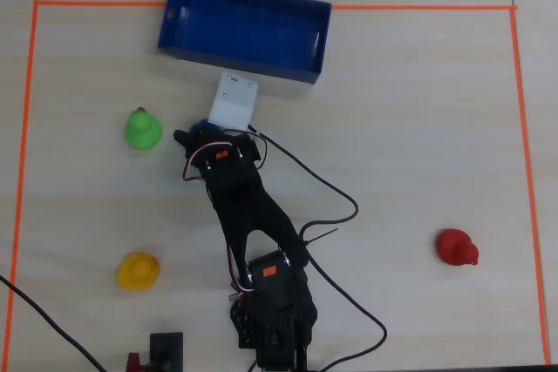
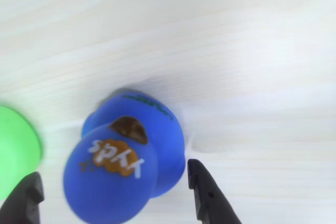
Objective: Grasp blue duck and put it into box.
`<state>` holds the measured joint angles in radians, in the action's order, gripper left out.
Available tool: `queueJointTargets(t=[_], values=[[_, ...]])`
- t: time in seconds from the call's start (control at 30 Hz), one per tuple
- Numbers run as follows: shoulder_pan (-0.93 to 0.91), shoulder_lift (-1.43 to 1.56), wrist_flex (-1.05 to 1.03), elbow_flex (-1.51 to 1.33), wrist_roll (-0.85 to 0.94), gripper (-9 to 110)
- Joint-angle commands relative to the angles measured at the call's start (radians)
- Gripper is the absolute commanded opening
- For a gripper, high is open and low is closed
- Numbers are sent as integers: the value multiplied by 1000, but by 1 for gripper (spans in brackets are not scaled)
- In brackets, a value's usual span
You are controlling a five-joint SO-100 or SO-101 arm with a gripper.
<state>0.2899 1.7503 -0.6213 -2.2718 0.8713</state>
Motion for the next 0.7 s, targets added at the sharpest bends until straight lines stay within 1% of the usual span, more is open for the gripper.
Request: queueJointTargets(t=[0.0, 0.17, 0.23, 0.27, 0.3, 0.5, 0.67], values=[[3, -9, 41, 6, -6, 35], [0, -46, 77, 11, -11, 34], [0, -60, 87, 15, -14, 30], [0, -64, 94, 18, -18, 17], [-2, -66, 106, 17, -31, 0], [-21, -51, 83, 25, -40, 0], [-95, 51, -35, 101, -48, 0]])
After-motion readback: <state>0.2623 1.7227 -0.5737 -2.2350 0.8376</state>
